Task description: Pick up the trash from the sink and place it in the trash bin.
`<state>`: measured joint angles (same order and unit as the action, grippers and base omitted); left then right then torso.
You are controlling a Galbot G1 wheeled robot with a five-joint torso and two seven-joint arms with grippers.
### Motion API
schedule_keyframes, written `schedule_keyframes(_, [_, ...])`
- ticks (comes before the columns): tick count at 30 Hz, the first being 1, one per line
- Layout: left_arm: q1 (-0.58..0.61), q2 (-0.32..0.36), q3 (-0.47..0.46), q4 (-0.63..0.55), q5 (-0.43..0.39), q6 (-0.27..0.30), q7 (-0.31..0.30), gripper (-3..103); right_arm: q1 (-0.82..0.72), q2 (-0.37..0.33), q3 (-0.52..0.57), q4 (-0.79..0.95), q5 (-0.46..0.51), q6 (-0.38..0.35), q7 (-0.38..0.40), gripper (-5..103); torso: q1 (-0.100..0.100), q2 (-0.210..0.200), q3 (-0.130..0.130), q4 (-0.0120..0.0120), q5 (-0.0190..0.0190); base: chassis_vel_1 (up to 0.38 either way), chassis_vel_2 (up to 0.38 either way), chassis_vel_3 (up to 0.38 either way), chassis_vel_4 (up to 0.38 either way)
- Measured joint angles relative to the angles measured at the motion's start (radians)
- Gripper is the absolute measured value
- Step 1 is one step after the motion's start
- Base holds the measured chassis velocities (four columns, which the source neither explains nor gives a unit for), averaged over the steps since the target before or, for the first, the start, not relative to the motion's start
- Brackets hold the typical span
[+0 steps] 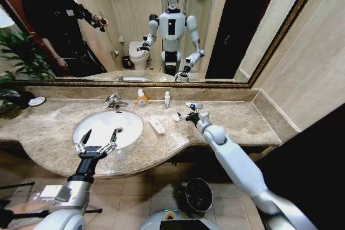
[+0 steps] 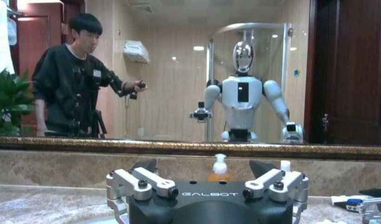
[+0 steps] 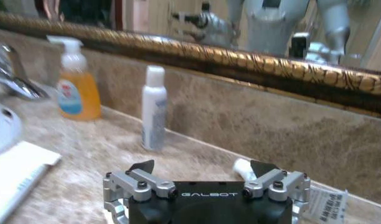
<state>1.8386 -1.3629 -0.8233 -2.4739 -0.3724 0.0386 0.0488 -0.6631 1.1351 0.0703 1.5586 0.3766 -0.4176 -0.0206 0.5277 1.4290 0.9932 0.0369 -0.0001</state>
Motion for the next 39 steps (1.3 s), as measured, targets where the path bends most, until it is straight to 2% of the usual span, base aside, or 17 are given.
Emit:
schedule_keyframes(1, [0.0,0.0,0.0,0.0,0.0,0.0,0.0,100,0.0,0.0,0.0,0.0,0.0,0.0,0.0,100,0.0,0.0,0.0,0.0,0.0,0.0,0.0,0.0,0.0])
schedule_keyframes(4, [0.0,0.0,0.0,0.0,0.0,0.0,0.0,100,0.035,-0.005,-0.011,-0.033,0.019,-0.059,0.001,100,0.0,0.0,0.0,-0.0001,0.0,0.0,0.0,0.0,0.0])
schedule_keyframes(9, [0.0,0.0,0.0,0.0,0.0,0.0,0.0,100,0.061,-0.011,-0.007,-0.079,0.045,-0.095,0.004,100,0.0,0.0,0.0,0.0,0.0002,0.0,0.0,0.0,0.0])
schedule_keyframes(23, [0.0,0.0,0.0,0.0,0.0,0.0,0.0,100,0.054,-0.044,0.025,-0.106,0.097,-0.119,-0.007,100,0.0,0.0,0.0,-0.0001,0.0002,0.0,0.0,0.0,0.0])
schedule_keyframes(24, [0.0,0.0,0.0,0.0,0.0,0.0,0.0,100,0.045,-0.05,0.029,-0.1,0.098,-0.12,-0.013,103,0.0,0.0,0.0,-0.0001,0.0002,0.0,0.0,0.0,0.0])
schedule_keyframes(25, [0.0,0.0,0.0,0.0,0.0,0.0,0.0,100,0.041,-0.052,0.03,-0.098,0.096,-0.119,-0.015,100,0.0,0.0,0.0,-0.0001,0.0002,0.0,0.0,0.0,0.0])
schedule_keyframes(27, [0.0,0.0,0.0,0.0,0.0,0.0,0.0,100,0.038,-0.055,0.031,-0.098,0.093,-0.118,-0.017,100,0.0,0.0,0.0,-0.0001,0.0003,0.0,0.0,0.0,0.0])
schedule_keyframes(29, [0.0,0.0,0.0,0.0,0.0,0.0,0.0,100,0.034,-0.059,0.034,-0.099,0.086,-0.115,-0.021,90,0.0,0.0,0.0,-0.0002,0.0002,0.0,0.0,0.0,0.0])
schedule_keyframes(30, [0.0,0.0,0.0,0.0,0.0,0.0,0.0,100,0.034,-0.059,0.034,-0.099,0.086,-0.115,-0.021,90,0.0,0.0,0.0,-0.0002,0.0002,0.0,0.0,0.0,0.0])
schedule_keyframes(33, [0.0,0.0,0.0,0.0,0.0,0.0,0.0,100,0.033,-0.062,0.036,-0.103,0.083,-0.112,-0.023,79,0.0,0.0,0.0,-0.0001,0.0002,0.0,0.0,0.0,0.0])
schedule_keyframes(39, [0.0,0.0,0.0,0.0,0.0,0.0,0.0,100,0.026,-0.072,0.034,-0.105,0.08,-0.113,-0.023,77,0.0,0.0,0.0,-0.0001,0.0002,0.0,0.0,0.0,0.0])
